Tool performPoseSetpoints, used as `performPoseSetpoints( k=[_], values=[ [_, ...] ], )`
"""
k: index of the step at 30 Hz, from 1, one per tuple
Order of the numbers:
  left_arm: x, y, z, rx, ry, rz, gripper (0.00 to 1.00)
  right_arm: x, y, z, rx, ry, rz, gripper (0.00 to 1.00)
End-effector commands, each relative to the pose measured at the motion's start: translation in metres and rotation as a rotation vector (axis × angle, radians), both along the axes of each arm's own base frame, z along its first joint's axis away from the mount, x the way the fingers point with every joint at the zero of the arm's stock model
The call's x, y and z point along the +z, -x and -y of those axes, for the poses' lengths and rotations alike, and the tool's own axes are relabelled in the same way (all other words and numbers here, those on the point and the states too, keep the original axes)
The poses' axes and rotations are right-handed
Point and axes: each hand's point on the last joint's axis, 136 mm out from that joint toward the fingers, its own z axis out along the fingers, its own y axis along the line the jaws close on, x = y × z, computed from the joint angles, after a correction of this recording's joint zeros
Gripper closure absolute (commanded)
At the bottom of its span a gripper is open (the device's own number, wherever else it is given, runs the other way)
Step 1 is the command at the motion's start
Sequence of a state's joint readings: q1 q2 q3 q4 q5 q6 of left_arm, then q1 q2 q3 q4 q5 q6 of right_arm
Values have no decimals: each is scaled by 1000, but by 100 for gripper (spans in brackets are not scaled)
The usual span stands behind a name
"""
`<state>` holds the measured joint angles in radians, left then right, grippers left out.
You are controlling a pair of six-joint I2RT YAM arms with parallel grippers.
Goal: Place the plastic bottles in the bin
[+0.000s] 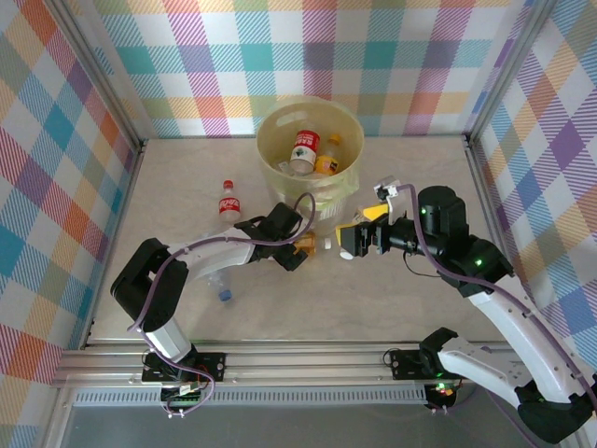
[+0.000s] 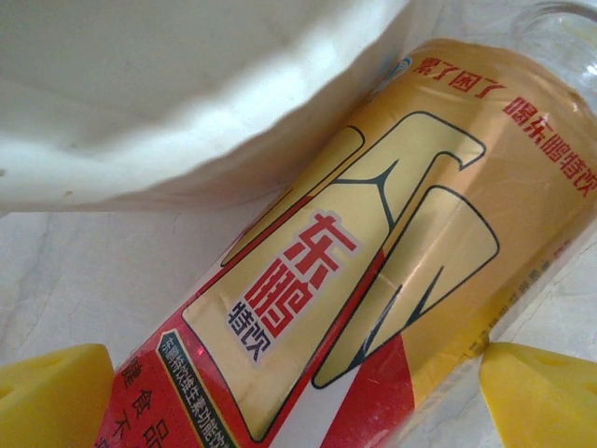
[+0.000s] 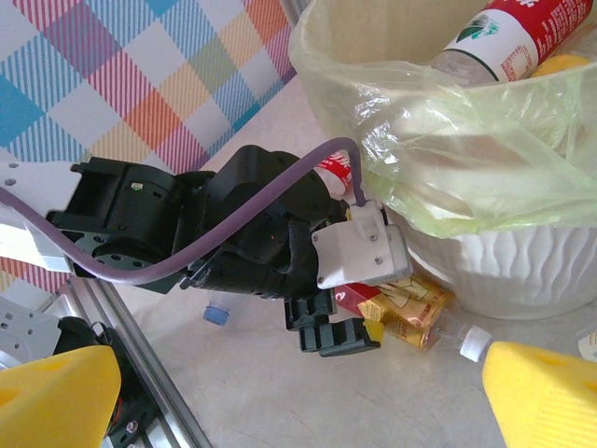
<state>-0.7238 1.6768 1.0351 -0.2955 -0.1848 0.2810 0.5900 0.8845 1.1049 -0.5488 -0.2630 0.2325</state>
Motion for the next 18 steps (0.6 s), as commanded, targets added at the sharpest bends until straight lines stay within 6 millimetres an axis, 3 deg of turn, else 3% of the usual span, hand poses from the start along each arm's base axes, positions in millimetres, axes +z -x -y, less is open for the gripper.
performPoseSetpoints(
  k=[1, 18],
  values=[
    [-10, 15, 1, 6, 11, -87, 0, -4, 6, 3, 0, -5, -22, 0],
    [-14, 78, 19, 0, -20, -186, 0, -10, 8, 5, -8, -11, -32, 0]
  ],
)
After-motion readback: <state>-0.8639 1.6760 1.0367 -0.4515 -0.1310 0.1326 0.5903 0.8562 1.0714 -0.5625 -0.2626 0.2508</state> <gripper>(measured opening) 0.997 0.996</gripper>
